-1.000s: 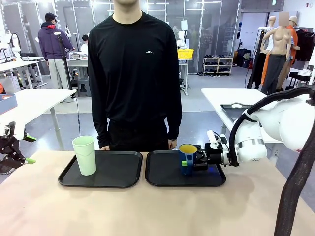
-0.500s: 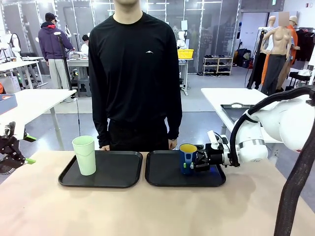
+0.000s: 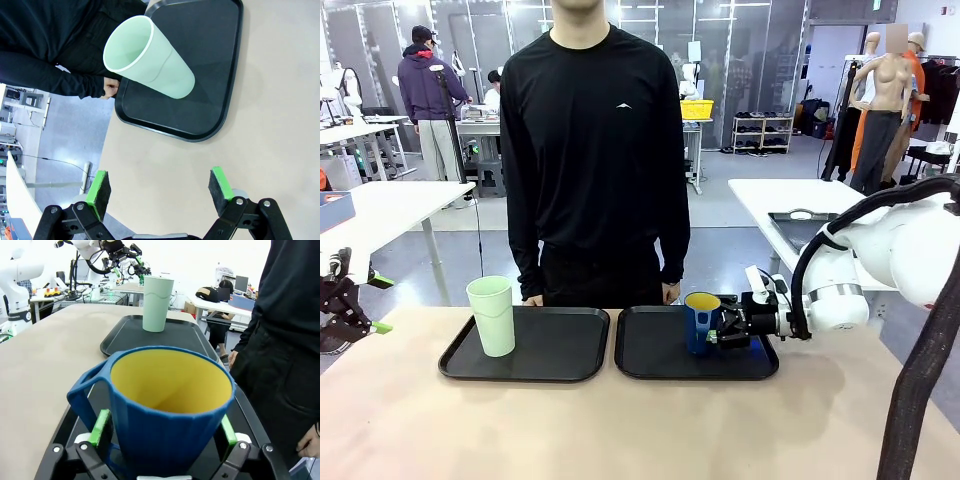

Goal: Sort and store the cups by type.
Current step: Pick up the Handle plastic cup and place it into the empty Flat Tray.

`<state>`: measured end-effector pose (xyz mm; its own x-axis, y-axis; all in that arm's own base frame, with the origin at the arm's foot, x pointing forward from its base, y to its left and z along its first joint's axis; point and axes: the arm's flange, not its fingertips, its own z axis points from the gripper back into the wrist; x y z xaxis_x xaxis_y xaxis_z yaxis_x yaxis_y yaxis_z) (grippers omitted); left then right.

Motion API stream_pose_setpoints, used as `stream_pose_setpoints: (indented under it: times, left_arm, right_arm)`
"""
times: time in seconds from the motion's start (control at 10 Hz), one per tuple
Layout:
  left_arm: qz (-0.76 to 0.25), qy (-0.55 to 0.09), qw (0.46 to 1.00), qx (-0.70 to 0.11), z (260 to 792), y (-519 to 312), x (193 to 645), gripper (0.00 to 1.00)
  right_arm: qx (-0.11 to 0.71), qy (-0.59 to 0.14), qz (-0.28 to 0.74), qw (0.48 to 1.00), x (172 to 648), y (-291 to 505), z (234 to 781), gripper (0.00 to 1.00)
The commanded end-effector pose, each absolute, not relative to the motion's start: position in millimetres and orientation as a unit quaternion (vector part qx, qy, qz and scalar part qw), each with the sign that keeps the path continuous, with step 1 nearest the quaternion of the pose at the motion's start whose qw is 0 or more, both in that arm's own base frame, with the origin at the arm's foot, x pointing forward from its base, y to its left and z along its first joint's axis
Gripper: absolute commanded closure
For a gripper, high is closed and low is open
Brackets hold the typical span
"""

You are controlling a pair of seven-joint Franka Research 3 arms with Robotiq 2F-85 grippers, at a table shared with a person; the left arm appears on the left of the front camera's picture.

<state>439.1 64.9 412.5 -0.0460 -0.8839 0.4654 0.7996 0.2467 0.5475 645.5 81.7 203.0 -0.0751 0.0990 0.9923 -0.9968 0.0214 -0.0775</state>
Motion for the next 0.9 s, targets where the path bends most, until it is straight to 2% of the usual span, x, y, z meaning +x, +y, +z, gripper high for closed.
stream_pose_setpoints:
  times: [0.0, 0.8]
  left_arm:
    - [-0.614, -0.390, 0.684, 0.054, 411.1, 65.7, 439.8, 0.00]
    - [-0.614, -0.390, 0.684, 0.054, 411.1, 65.7, 439.8, 0.00]
  right_arm:
    - [0.451, -0.495, 0.529, 0.522, 637.7, 74.7, 209.8, 0.00]
    - [0.419, -0.491, 0.517, 0.562, 626.6, 12.1, 229.9, 0.00]
